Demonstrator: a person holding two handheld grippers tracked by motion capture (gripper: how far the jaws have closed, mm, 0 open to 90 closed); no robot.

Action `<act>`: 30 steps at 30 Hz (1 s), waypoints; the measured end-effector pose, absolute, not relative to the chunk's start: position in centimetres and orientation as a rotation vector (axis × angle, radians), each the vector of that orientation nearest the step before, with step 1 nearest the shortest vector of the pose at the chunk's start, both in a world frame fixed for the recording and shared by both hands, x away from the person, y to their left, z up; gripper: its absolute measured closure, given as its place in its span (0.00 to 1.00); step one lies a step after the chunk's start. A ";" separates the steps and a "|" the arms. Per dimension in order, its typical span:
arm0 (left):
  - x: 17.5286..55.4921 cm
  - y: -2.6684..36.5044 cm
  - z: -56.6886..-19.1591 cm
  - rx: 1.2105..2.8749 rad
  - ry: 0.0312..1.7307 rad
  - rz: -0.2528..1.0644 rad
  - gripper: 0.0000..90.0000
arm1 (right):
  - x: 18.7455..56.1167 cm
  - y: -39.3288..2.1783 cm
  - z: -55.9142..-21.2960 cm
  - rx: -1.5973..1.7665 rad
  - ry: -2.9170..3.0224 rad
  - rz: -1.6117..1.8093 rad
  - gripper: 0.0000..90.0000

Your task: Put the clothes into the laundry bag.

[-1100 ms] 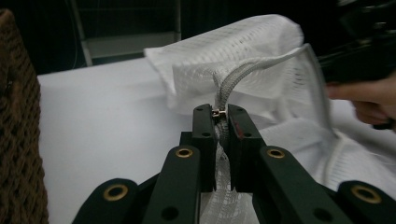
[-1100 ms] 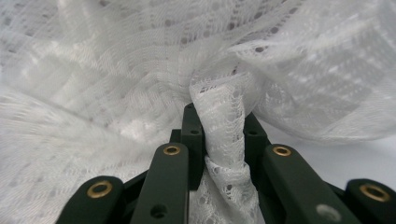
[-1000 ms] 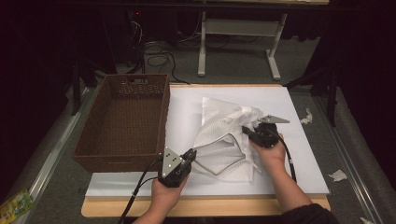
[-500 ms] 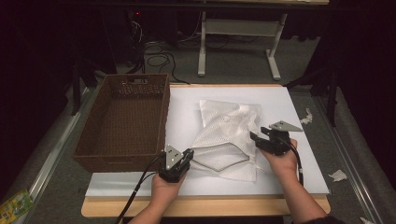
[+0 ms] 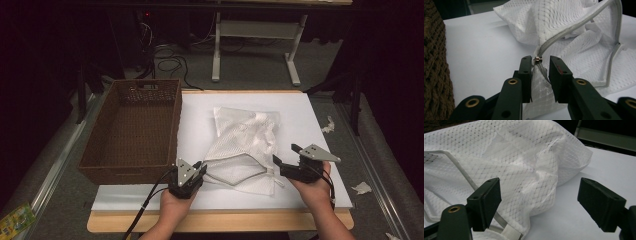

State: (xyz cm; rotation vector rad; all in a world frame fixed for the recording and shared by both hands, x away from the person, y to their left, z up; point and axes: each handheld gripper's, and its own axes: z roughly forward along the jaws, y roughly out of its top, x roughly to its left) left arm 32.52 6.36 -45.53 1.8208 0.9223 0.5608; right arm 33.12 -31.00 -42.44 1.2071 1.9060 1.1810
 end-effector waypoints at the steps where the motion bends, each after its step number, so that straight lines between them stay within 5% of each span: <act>1: 32.5 6.4 -45.5 1.821 0.922 0.561 0.81 | 33.1 -31.0 -42.4 1.207 1.906 1.181 0.22; 8: 32.2 6.9 -45.2 1.810 0.926 0.551 0.77 | 33.3 -31.6 -43.0 1.254 1.913 1.201 0.23; 14: 31.8 6.8 -45.2 1.832 0.930 0.605 0.57 | 32.6 -31.2 -42.7 1.227 1.937 1.214 0.23; 16: 31.6 6.9 -44.9 1.834 0.931 0.551 0.38 | 31.3 -31.5 -42.6 1.219 1.928 1.216 0.19; 17: 31.3 6.9 -44.6 1.840 0.921 0.546 0.38 | 31.3 -31.5 -42.6 1.219 1.928 1.216 0.19; 18: 31.0 7.0 -44.3 1.834 0.907 0.538 0.25 | 30.2 -32.0 -42.5 1.225 1.908 1.224 0.16; 24: 28.2 8.6 -42.9 1.851 0.763 0.513 0.00 | 27.6 -34.0 -42.8 1.267 1.899 1.238 0.02; 30: 28.3 10.0 -43.3 1.822 0.818 0.498 0.00 | 27.1 -34.5 -42.7 1.264 1.876 1.242 0.00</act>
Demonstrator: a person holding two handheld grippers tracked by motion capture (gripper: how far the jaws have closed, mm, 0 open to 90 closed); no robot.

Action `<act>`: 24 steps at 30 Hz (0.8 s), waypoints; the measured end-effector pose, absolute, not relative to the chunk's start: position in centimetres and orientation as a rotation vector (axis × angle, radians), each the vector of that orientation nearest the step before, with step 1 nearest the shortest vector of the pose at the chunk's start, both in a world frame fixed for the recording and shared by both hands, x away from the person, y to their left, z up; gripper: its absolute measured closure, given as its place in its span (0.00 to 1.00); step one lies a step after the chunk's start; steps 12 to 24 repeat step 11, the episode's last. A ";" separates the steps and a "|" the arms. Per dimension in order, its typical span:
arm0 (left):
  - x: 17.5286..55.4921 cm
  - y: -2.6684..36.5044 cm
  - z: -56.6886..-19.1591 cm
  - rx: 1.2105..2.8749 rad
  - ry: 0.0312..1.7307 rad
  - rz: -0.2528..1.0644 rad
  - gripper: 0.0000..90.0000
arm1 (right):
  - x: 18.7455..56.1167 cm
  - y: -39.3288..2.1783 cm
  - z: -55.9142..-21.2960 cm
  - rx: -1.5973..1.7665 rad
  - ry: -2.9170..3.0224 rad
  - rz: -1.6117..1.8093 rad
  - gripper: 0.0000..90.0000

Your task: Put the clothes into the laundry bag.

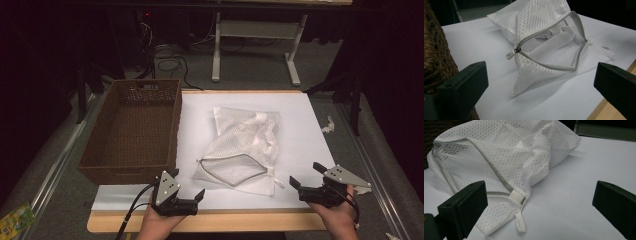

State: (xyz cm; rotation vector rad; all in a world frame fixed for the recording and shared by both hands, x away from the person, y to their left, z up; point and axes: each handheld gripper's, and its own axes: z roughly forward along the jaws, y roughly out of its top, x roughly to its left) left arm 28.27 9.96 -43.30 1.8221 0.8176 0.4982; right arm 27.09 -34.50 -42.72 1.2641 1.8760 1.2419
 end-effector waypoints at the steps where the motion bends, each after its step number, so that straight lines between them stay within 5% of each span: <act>1: 28.3 10.0 -43.3 1.822 0.818 0.498 0.00 | 27.1 -34.5 -42.7 1.264 1.876 1.242 0.00; 24: 28.5 9.6 -43.7 1.866 0.785 0.508 0.01 | 27.1 -34.8 -42.7 1.270 1.867 1.226 0.00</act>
